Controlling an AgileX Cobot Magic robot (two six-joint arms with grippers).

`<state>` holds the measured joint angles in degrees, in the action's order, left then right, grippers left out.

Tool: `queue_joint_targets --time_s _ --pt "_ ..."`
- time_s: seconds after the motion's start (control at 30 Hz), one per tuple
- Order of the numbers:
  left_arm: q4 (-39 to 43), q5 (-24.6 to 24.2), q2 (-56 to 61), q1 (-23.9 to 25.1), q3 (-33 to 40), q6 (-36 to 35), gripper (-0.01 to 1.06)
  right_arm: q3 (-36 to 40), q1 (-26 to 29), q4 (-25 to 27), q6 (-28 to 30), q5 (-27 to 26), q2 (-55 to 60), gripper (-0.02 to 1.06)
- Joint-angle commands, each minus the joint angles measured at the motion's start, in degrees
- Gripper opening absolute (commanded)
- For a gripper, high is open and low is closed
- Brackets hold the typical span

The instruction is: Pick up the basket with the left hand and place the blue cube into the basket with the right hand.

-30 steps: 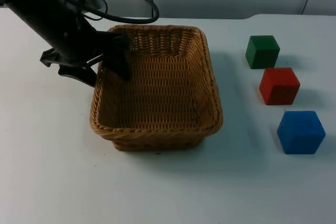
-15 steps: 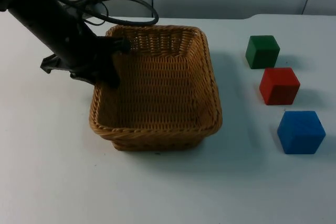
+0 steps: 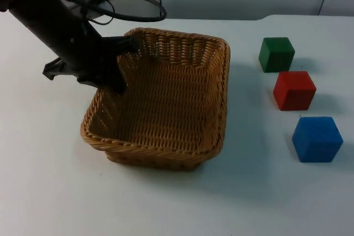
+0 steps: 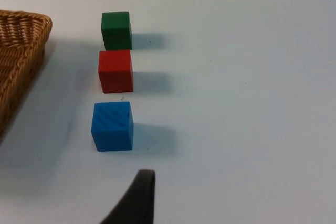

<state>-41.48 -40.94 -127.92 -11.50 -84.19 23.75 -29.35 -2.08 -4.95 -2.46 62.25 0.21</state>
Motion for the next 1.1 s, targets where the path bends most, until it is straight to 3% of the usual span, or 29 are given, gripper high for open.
queue_joint_targets --time_s 0.0,0.27,0.4,0.6,0.73,1.07 --pt "0.12 -1.71 2.52 0.45 -0.31 -0.34 0.0 0.25 0.32 -0.78 -0.16 -0.55 -0.21 1.04" --pt "0.04 -1.87 12.92 3.31 5.35 -0.23 0.0 0.25 0.32 -0.78 -0.16 -0.55 -0.21 1.04" --pt "-0.09 -1.65 19.64 6.98 12.54 -0.12 0.0 0.25 0.32 -0.78 -0.16 -0.55 -0.21 1.04" --pt "-12.09 -2.58 28.92 11.58 22.97 9.8 0.0 0.25 0.32 -0.78 -0.16 -0.55 -0.21 1.04" --pt "-11.44 -3.55 31.81 11.9 25.34 10.13 0.0 0.25 0.32 -0.78 -0.16 -0.55 -0.21 1.04" --pt "-9.81 -11.42 40.09 11.9 26.97 8.0 0.0 0.25 0.32 -0.78 -0.16 -0.55 -0.21 1.04"
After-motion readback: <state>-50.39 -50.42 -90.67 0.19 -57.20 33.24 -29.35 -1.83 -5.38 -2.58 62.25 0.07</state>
